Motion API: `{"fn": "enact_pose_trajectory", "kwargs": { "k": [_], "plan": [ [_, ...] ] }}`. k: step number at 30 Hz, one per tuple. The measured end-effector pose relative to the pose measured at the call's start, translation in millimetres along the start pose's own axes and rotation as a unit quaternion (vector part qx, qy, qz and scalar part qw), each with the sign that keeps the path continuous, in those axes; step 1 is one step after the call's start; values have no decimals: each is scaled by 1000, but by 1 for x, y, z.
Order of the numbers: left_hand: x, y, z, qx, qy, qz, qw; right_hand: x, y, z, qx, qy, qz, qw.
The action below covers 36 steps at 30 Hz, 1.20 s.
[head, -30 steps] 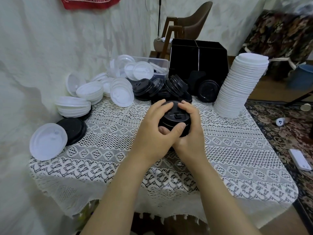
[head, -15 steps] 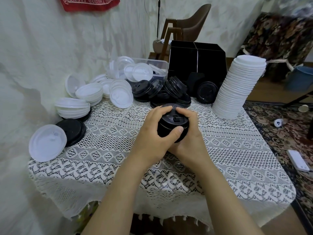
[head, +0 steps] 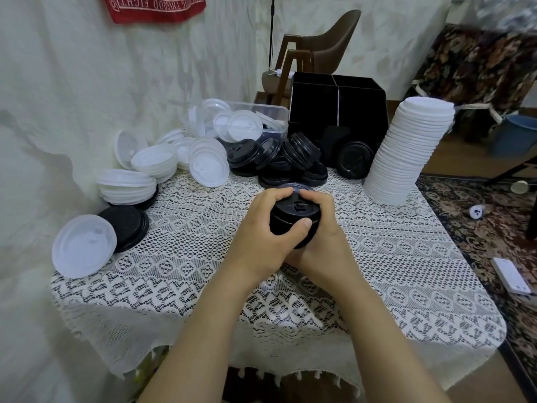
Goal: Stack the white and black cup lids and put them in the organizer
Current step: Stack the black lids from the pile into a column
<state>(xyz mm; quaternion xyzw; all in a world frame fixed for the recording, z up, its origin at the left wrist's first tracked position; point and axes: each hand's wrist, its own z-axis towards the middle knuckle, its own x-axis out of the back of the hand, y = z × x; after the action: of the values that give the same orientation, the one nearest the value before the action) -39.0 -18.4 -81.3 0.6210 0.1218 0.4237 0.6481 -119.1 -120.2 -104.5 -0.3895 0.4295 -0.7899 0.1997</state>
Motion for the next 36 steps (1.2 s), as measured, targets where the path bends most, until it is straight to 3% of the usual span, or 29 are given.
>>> {"fn": "enact_pose_trajectory", "kwargs": {
  "k": [19, 36],
  "plan": [
    [9, -1, 6, 5, -38, 28, 999, 6, 1, 6, 25, -21, -1, 999],
    [25, -6, 47, -13, 33, 1, 999, -17, 0, 58, 32, 0, 19, 999]
  ]
}}
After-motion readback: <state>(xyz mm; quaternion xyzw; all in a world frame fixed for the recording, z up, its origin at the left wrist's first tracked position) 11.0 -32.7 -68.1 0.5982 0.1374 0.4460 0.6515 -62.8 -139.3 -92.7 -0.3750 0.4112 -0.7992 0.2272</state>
